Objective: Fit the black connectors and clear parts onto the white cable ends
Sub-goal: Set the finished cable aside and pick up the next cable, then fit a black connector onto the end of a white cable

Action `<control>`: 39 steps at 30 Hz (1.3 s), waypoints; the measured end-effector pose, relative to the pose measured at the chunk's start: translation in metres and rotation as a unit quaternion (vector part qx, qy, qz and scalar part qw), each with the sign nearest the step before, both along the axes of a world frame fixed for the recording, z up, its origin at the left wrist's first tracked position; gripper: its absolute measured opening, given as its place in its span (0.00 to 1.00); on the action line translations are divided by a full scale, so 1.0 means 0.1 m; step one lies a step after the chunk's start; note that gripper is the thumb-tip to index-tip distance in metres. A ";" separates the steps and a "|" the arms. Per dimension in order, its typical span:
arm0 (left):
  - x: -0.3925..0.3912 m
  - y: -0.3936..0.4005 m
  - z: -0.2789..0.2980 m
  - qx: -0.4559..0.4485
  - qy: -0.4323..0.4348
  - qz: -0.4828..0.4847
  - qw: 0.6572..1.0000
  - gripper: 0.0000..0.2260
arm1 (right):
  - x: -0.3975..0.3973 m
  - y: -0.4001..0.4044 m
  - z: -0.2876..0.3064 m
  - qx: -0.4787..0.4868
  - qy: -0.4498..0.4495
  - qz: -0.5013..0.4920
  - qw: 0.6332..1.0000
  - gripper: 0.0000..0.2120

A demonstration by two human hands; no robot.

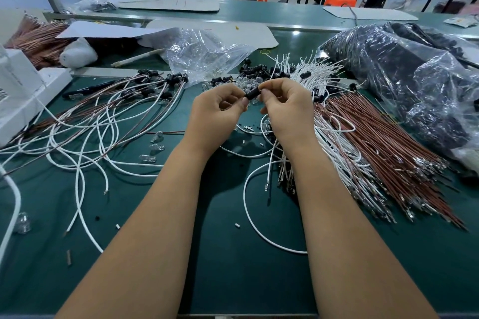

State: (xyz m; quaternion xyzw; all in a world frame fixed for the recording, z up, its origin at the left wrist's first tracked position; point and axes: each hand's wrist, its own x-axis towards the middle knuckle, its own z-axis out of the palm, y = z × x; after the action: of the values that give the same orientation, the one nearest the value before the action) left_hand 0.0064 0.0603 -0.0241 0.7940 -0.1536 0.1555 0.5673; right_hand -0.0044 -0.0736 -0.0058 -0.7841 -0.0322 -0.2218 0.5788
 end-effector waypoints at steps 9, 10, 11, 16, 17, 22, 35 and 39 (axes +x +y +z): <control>0.02 0.02 -0.01 0.009 -0.017 0.008 1.000 0.05 | 0.02 -0.01 -0.05 -0.037 -0.016 -0.027 0.999 0.12; 0.02 0.02 -0.01 0.007 -0.016 0.009 1.000 0.05 | 0.02 -0.01 -0.06 -0.041 -0.018 -0.027 0.999 0.12; 0.02 0.02 -0.02 0.006 -0.016 0.010 1.000 0.05 | 0.02 -0.01 -0.06 -0.044 -0.018 -0.025 0.999 0.12; 0.02 0.01 -0.01 -0.007 -0.013 0.009 1.000 0.04 | 0.03 0.02 -0.10 -0.080 -0.019 -0.023 0.996 0.08; 0.02 0.02 -0.01 -0.007 -0.013 0.012 1.000 0.04 | 0.03 0.03 -0.11 -0.083 -0.019 -0.020 0.996 0.08; 0.04 0.02 -0.01 0.001 -0.026 0.058 0.998 0.02 | 0.01 0.04 -0.10 -0.087 -0.029 -0.016 0.996 0.09; -0.01 0.00 0.06 -0.031 0.017 0.018 0.999 0.05 | -0.01 0.02 -0.03 -0.019 0.006 0.005 1.000 0.11; 0.00 0.00 0.05 -0.042 0.022 0.012 0.999 0.05 | 0.00 0.04 -0.04 0.006 0.014 0.019 1.000 0.09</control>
State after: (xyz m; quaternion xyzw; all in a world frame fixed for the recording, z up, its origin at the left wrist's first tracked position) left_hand 0.0068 0.0608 -0.0195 0.7748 -0.1246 0.1514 0.6011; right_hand -0.0045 -0.0701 -0.0093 -0.7829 -0.0371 -0.1998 0.5880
